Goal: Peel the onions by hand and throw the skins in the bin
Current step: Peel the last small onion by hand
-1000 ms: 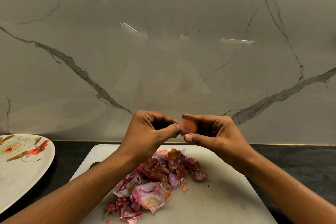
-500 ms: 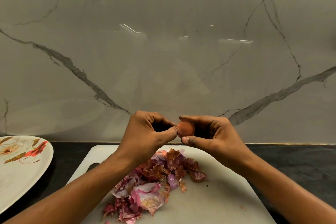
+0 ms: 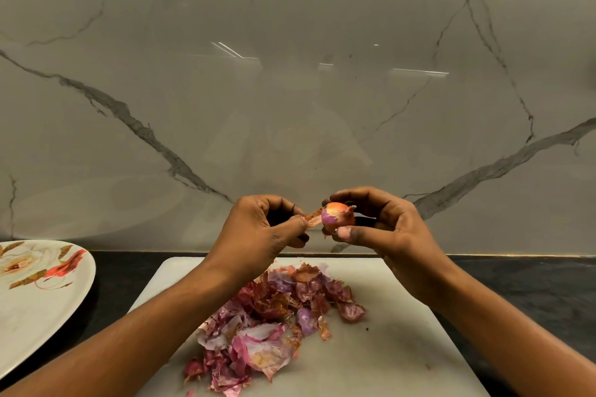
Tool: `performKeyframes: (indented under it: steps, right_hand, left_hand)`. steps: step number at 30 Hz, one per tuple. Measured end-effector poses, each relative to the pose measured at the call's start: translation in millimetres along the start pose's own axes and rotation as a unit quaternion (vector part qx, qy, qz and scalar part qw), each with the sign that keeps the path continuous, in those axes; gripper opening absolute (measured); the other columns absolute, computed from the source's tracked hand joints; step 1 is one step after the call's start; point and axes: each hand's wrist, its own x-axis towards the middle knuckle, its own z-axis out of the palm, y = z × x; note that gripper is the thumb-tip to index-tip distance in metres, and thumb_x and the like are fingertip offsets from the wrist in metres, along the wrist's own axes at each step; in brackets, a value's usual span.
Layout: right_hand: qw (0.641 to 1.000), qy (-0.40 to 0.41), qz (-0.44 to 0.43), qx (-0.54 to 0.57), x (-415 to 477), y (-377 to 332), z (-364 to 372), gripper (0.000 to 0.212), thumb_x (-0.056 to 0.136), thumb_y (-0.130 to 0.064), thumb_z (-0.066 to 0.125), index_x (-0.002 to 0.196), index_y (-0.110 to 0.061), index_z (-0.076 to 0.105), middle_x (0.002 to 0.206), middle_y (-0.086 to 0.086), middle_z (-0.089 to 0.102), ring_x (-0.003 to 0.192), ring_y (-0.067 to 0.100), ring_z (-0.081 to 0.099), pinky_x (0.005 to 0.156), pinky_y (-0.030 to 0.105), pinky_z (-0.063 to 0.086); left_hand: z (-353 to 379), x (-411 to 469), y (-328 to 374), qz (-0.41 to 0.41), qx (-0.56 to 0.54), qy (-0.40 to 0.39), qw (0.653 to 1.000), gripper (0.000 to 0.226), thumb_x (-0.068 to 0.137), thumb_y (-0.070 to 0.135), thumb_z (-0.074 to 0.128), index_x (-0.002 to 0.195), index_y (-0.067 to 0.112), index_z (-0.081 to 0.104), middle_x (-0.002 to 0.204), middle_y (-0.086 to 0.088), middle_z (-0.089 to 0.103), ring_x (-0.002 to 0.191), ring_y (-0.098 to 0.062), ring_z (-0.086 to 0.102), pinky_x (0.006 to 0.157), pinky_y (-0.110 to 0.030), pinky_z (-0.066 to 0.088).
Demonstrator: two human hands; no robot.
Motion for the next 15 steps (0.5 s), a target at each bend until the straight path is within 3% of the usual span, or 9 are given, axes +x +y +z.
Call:
performKeyframes:
  steps: [3, 8, 12, 15]
  right_hand:
    - [0.999, -0.002, 0.017, 0.04, 1.4, 1.5, -0.9, 0.045, 0.08, -0.004, 0.078, 0.123, -0.012, 0.071, 0.125, 0.008, 0.073, 0.116, 0.034, 0.071, 0.098, 0.039, 0.061]
    - [0.989, 0.007, 0.071, 0.133, 3.0, 0.8, 1.7, 0.048, 0.074, -0.004, 0.077, 0.121, -0.014, 0.073, 0.125, 0.013, 0.071, 0.111, 0.04, 0.073, 0.092, 0.034, 0.062]
    - [0.99, 0.019, 0.083, 0.111, 2.2, -2.4, 3.7, 0.048, 0.077, -0.002, 0.087, 0.121, -0.015, 0.072, 0.125, 0.017, 0.07, 0.108, 0.037, 0.075, 0.086, 0.031, 0.063]
    - [0.99, 0.016, 0.082, 0.115, 1.0, -6.9, 3.8, 0.044, 0.085, -0.007, 0.082, 0.126, -0.01, 0.068, 0.124, 0.016, 0.073, 0.107, 0.038, 0.075, 0.078, 0.03, 0.065]
  left_hand:
    - [-1.0, 0.2, 1.2, -0.006, -0.01, 0.002, 1.0, 0.007, 0.096, 0.005, 0.071, 0.092, 0.005, 0.076, 0.081, -0.009, 0.079, 0.078, -0.024, 0.079, 0.075, -0.028, 0.065]
    - [0.1, -1.3, 3.5, -0.009, -0.024, -0.003, 1.0, 0.007, 0.095, 0.005, 0.071, 0.091, 0.004, 0.076, 0.082, -0.011, 0.079, 0.078, -0.025, 0.079, 0.074, -0.029, 0.065]
    - [-0.2, -2.1, 4.9, -0.006, -0.055, -0.011, 0.998, 0.007, 0.096, 0.002, 0.068, 0.092, 0.001, 0.074, 0.083, -0.015, 0.078, 0.081, -0.029, 0.079, 0.077, -0.033, 0.066]
    - [0.1, -2.8, 6.0, -0.002, -0.057, -0.011, 0.998, 0.007, 0.096, 0.002, 0.067, 0.092, 0.001, 0.074, 0.083, -0.015, 0.077, 0.081, -0.028, 0.079, 0.076, -0.032, 0.065]
